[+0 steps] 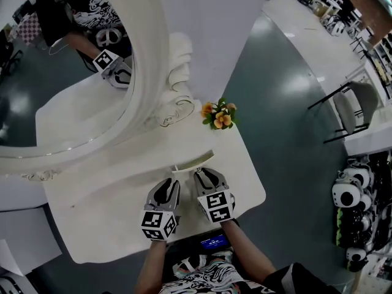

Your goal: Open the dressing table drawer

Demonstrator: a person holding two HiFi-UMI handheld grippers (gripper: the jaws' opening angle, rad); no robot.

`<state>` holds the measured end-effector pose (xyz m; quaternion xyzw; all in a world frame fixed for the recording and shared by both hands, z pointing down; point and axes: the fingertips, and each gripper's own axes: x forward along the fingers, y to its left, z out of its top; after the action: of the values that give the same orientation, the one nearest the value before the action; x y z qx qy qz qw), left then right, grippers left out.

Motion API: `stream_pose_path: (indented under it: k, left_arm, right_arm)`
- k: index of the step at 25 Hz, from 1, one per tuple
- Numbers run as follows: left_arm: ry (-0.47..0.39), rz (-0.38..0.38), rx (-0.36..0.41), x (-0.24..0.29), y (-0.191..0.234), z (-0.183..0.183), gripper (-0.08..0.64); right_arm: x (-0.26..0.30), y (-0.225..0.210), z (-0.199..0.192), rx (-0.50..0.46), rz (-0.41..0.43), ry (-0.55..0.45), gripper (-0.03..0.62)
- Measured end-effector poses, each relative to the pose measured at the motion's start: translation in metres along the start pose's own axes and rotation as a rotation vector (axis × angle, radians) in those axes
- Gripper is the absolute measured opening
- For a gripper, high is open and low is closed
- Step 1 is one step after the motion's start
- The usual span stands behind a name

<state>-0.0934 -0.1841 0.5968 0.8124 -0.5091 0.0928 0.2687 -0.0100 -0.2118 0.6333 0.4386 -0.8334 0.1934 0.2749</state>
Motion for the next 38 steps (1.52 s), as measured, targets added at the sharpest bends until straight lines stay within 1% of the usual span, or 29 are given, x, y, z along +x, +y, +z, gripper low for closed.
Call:
stream_pose_path:
  k: [4,10,13,17,23,28,32,34,35,37,38]
  left_arm:
    - [-0.010,-0.011,0.018,-0.002,-0.007,0.002,0.093]
    - [-0.021,-0.019,0.040,-0.006,-0.014,0.008,0.091]
    - [-0.026,-0.020,0.047,-0.007,-0.016,0.009,0.091]
    - [-0.031,-0.018,0.055,-0.011,-0.019,0.010,0.092]
    - [-0.026,-0.015,0.063,-0.015,-0.017,0.009,0.091]
    - [-0.029,-0.011,0.064,-0.016,-0.015,0.014,0.092]
    - [-0.051,-0.012,0.061,-0.016,-0.012,0.022,0.101]
    - [-0.062,-0.015,0.066,-0.018,-0.013,0.026,0.101]
    - [-0.068,-0.019,0.069,-0.018,-0.015,0.029,0.100]
    - [-0.081,-0.029,0.078,-0.020,-0.019,0.036,0.100]
    - [-0.087,-0.035,0.083,-0.022,-0.022,0.039,0.098]
  right_arm:
    - [-0.017,0.006,-0.018,-0.001,-0.004,0.022,0.100]
    - [-0.035,0.007,-0.029,0.009,-0.019,0.028,0.101]
    - [-0.037,0.009,-0.030,0.022,-0.009,0.007,0.103]
    - [-0.036,0.008,-0.029,0.032,-0.020,-0.003,0.103]
    - [-0.032,0.006,-0.023,0.114,-0.021,-0.029,0.104]
    - [-0.032,0.005,-0.020,0.109,-0.038,-0.026,0.100]
    - [-0.041,0.000,-0.024,0.149,-0.051,-0.031,0.127]
    - [-0.053,-0.008,-0.022,0.176,-0.087,-0.048,0.102]
    - [-0.059,-0.011,-0.018,0.186,-0.106,-0.063,0.077]
    - [-0.071,-0.014,-0.007,0.192,-0.122,-0.099,0.002]
    - [-0.077,-0.014,0.000,0.189,-0.118,-0.120,0.002]
